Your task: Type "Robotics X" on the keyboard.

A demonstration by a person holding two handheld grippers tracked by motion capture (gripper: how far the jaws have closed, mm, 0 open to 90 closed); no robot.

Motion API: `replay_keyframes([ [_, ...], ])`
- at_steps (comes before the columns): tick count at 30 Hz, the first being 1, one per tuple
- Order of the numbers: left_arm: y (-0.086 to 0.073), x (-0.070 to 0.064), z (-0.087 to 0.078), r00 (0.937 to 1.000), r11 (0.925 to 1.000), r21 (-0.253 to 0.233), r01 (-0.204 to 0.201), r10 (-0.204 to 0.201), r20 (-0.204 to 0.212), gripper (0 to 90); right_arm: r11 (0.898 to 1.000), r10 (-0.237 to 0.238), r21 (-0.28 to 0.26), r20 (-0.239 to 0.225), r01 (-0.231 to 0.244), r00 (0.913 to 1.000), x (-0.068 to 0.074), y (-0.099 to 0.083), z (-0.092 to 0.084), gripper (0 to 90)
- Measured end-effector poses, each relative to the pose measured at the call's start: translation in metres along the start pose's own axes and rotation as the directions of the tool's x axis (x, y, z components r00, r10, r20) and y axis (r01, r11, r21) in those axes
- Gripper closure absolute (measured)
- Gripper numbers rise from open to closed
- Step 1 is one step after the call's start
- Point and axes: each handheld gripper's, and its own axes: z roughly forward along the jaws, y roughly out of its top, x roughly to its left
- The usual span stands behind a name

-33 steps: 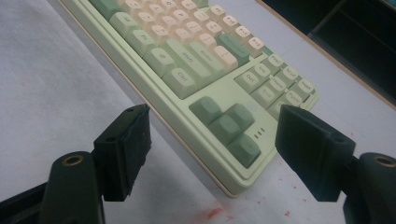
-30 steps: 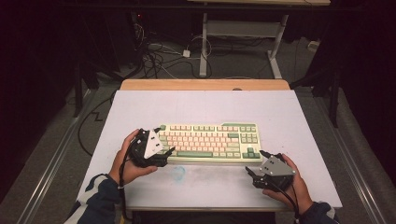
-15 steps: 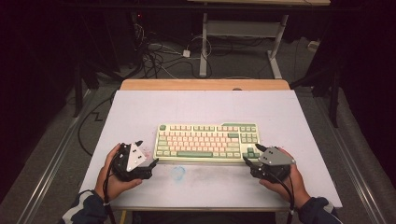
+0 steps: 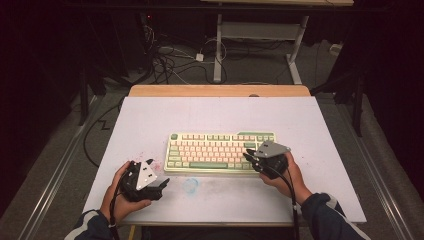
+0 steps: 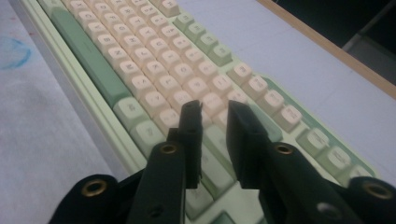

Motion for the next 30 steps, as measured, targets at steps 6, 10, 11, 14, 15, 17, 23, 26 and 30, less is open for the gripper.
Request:
replay_keyframes([
  [6,-0.002,0.000,0.002,0.9999,0.9998,0.014,-0.012,0.012,0.005,18.4,0.999,-0.040,0.027,-0.034,0.040,0.9987,0.004,0.020,0.027,90.0],
  [10,-0.003,0.000,0.003,0.9999,0.9997,0.019,-0.014,0.014,0.007,18.4,0.998,-0.050,0.039,-0.037,0.051,0.9981,0.004,0.029,0.040,90.0],
  [11,-0.003,0.000,0.003,0.9999,0.9997,0.021,-0.014,0.014,0.007,18.4,0.998,-0.047,0.047,-0.033,0.049,0.9983,0.004,0.031,0.044,90.0],
  [14,-0.003,0.000,0.003,0.9999,0.9996,0.025,-0.015,0.014,0.008,18.4,0.997,-0.042,0.066,-0.036,0.045,0.9984,0.003,0.034,0.054,90.0],
  [15,-0.004,0.000,0.004,0.9999,0.9996,0.026,-0.015,0.015,0.008,18.4,0.997,-0.042,0.066,-0.036,0.045,0.9984,0.003,0.034,0.054,90.0],
  [17,-0.004,0.000,0.004,0.9998,0.9995,0.028,-0.014,0.014,0.012,18.4,0.995,-0.040,0.086,-0.040,0.043,0.9984,0.003,0.035,0.062,90.0],
  [23,-0.006,-0.001,0.006,0.9999,0.9995,0.030,-0.008,0.008,0.014,18.4,0.994,-0.034,0.098,-0.048,0.038,0.9983,0.002,0.037,0.070,90.0],
  [26,-0.006,-0.001,0.006,0.9998,0.9994,0.032,-0.009,0.009,0.016,18.4,0.994,-0.034,0.102,-0.050,0.039,0.9982,0.004,0.036,0.071,90.0],
  [30,-0.007,-0.001,0.007,0.9998,0.9991,0.040,-0.013,0.013,0.017,18.4,0.991,-0.046,0.125,-0.063,0.054,0.9970,0.006,0.036,0.072,90.0],
])
